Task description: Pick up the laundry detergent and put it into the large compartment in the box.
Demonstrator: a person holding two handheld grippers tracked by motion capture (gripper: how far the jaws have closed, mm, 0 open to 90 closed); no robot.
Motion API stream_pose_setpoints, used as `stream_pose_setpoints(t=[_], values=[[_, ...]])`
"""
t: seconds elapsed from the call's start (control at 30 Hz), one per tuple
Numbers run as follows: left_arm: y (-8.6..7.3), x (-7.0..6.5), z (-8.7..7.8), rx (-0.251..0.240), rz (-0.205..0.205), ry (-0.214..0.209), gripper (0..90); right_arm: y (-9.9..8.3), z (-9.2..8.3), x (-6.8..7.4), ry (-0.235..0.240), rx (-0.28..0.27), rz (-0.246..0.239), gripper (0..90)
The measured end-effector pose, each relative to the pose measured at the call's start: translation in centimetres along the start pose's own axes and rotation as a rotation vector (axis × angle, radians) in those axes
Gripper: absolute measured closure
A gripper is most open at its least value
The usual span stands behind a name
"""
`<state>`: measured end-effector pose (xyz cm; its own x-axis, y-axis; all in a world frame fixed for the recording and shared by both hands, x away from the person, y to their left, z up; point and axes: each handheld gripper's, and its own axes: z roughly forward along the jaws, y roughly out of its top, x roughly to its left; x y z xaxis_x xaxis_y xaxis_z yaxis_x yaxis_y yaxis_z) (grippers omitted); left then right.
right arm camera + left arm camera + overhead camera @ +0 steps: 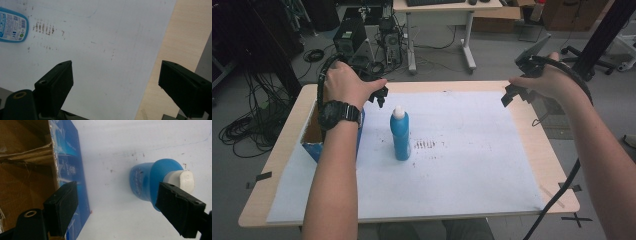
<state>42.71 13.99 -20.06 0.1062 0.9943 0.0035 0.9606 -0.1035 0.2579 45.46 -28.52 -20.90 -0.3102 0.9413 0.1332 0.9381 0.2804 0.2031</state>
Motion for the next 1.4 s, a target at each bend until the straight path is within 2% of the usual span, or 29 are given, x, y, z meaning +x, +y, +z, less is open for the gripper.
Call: stream_pose_setpoints(t=[0.17, 0.33, 0.8, 1.4], values=[[0.2, -0.1, -0.4, -0.008, -0.006, 0.000, 18.6, -0.2, -0.3, -0.1, -0.011, 0.004, 0.000, 12.6], [0.1, -0.3, -0.8, -0.005, -0.007, 0.018, 18.6, -0.3, -0.6, -0.3, -0.011, 0.001, 0.007, 12.3], [0.2, -0.7, -1.1, -0.007, -0.005, 0.026, 18.7, -0.3, 0.1, -0.8, 0.000, 0.015, 0.008, 12.2], [0.8, -3.3, -1.7, -0.005, 0.012, 0.004, 18.7, -0.5, 0.3, -1.6, 0.003, 0.028, 0.019, 12.2]])
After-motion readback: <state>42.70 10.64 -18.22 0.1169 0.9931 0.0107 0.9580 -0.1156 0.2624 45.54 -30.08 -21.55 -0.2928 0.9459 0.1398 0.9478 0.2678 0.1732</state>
